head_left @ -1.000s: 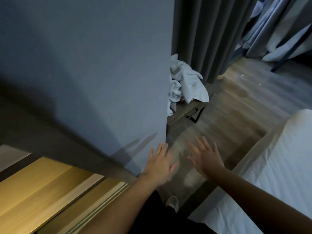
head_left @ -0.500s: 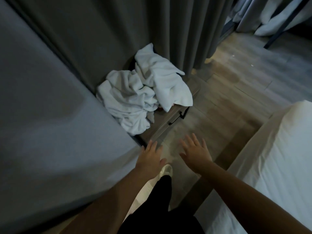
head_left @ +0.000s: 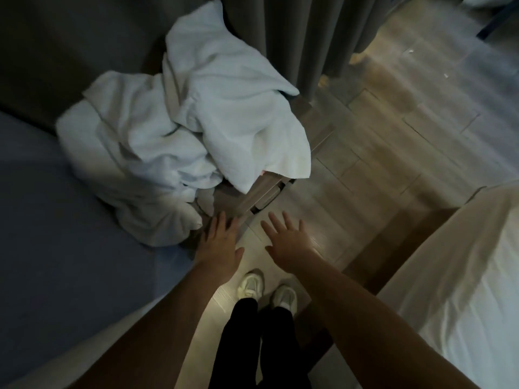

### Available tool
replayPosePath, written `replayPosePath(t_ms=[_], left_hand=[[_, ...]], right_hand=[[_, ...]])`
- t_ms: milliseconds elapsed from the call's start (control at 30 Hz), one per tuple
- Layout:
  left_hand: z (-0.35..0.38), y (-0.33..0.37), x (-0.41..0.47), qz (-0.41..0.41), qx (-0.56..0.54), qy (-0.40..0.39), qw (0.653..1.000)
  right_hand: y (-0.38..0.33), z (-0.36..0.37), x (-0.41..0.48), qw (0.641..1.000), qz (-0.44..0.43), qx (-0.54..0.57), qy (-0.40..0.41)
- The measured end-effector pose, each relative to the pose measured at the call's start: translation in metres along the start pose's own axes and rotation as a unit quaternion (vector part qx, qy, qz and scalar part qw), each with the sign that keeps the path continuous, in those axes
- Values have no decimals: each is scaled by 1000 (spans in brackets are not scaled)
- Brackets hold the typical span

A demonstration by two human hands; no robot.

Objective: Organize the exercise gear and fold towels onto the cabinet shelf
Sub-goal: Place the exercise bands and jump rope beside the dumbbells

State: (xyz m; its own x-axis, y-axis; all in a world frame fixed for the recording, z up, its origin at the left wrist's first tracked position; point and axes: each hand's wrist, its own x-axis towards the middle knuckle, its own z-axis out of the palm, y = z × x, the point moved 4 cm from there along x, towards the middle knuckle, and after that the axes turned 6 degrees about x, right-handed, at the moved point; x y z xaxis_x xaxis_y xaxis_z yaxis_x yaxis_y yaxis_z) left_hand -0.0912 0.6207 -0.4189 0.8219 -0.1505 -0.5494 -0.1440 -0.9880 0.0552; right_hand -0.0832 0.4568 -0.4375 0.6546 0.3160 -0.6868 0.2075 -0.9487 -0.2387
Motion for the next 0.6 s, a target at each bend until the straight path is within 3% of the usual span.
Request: replayPosePath(t_ms=[267, 600], left_hand=[[25, -15, 7, 13, 28, 90, 995], [21, -22, 9, 33, 40, 46, 998]], right_hand=[[21, 28, 68, 1000, -14, 6, -16], [17, 23, 85, 1000, 14, 25, -9]])
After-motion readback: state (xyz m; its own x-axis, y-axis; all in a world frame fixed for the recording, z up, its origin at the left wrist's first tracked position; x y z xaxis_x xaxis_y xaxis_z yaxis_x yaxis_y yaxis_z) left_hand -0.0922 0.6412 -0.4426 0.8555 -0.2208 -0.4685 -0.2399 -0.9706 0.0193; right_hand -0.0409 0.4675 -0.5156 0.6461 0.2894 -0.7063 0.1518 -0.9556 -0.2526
